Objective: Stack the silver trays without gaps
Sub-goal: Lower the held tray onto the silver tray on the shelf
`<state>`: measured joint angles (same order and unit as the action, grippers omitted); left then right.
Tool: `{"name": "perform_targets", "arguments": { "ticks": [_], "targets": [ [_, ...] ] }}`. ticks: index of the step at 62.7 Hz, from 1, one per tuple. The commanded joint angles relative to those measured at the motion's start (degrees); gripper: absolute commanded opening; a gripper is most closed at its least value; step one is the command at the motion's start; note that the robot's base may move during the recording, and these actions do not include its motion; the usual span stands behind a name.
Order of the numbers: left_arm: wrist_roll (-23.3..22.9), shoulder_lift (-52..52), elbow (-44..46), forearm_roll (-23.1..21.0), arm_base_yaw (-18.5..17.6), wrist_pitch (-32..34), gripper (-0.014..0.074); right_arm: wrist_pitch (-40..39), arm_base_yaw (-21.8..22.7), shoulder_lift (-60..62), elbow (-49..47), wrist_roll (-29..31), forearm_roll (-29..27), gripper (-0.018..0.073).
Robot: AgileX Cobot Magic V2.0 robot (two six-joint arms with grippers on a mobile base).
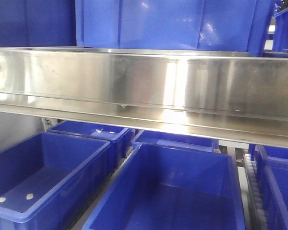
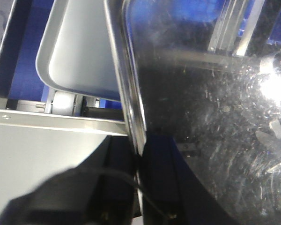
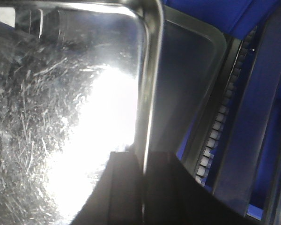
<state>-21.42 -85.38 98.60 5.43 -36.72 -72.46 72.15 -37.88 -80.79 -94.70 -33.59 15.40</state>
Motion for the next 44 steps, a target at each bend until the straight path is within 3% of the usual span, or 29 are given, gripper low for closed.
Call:
{"name": "perform_targets", "arguments": {
  "ticks": [1,44],
  "targets": [
    [1.5,2.1,1.8,-4.9,-1.0,-2.3,-0.0048,1.9,-0.7,2.0,-2.0,0.5,-2.0,0.0055],
    [1.5,2.1,1.8,-4.9,-1.0,-1.6,-0.0048,1.9,-0.7,2.0,-2.0,0.5,-2.0,0.0055]
  ]
}}
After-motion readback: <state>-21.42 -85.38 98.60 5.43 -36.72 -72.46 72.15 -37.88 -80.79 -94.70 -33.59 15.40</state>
